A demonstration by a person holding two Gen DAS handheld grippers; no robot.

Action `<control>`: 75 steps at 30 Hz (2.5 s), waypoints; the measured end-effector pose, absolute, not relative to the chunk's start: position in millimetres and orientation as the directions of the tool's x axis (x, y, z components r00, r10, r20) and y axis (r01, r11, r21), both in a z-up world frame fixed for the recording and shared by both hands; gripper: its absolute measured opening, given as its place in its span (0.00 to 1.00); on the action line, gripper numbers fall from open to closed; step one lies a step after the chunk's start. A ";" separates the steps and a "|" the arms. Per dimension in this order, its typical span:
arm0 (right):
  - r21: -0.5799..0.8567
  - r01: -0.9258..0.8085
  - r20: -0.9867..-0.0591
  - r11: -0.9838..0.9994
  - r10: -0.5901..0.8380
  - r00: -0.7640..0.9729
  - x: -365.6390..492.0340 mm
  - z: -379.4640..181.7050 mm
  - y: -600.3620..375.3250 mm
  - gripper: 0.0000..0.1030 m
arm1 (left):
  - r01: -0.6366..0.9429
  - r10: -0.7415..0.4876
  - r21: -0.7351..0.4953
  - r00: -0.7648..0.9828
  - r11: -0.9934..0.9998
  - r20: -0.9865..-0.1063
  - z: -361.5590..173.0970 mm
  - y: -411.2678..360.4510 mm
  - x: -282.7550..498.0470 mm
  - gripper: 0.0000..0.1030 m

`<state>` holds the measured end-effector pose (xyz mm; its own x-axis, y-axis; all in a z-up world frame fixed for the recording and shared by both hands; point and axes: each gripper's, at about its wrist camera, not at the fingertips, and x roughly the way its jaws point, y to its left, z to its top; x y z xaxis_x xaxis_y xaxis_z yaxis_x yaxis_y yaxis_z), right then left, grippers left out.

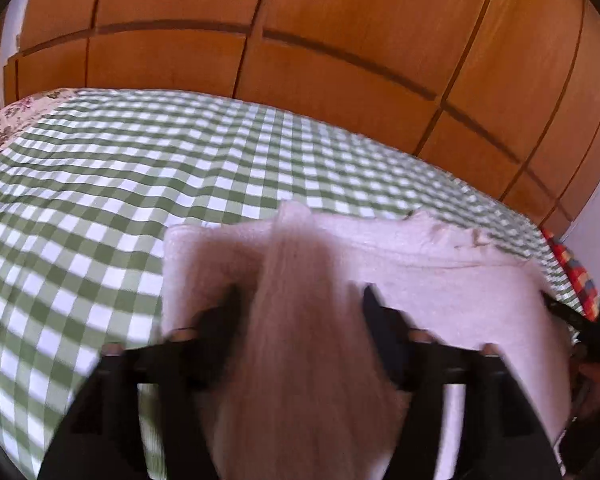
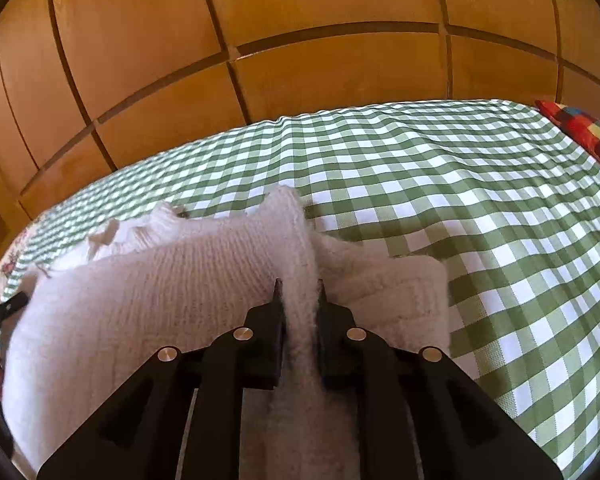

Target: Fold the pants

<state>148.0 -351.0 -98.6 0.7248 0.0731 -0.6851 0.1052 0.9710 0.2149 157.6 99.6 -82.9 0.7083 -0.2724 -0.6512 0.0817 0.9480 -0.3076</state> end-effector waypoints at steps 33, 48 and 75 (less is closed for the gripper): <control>0.289 0.168 -0.672 0.943 0.075 0.737 10.9 -95.5 -353.2 0.15 | 0.096 -0.312 -0.338 0.667 0.936 -0.676 -98.4 127.3 42.1 0.23; 0.180 0.063 -0.619 0.982 0.063 0.783 45.3 -56.9 -309.0 0.40 | 0.217 -0.306 -0.219 0.759 0.951 -0.574 -45.1 67.4 71.0 0.81; 0.040 0.136 -0.675 0.990 -0.073 0.734 122.0 -99.7 -308.4 0.40 | 0.091 -0.161 -0.138 0.727 0.986 -0.668 -95.9 61.1 130.4 0.92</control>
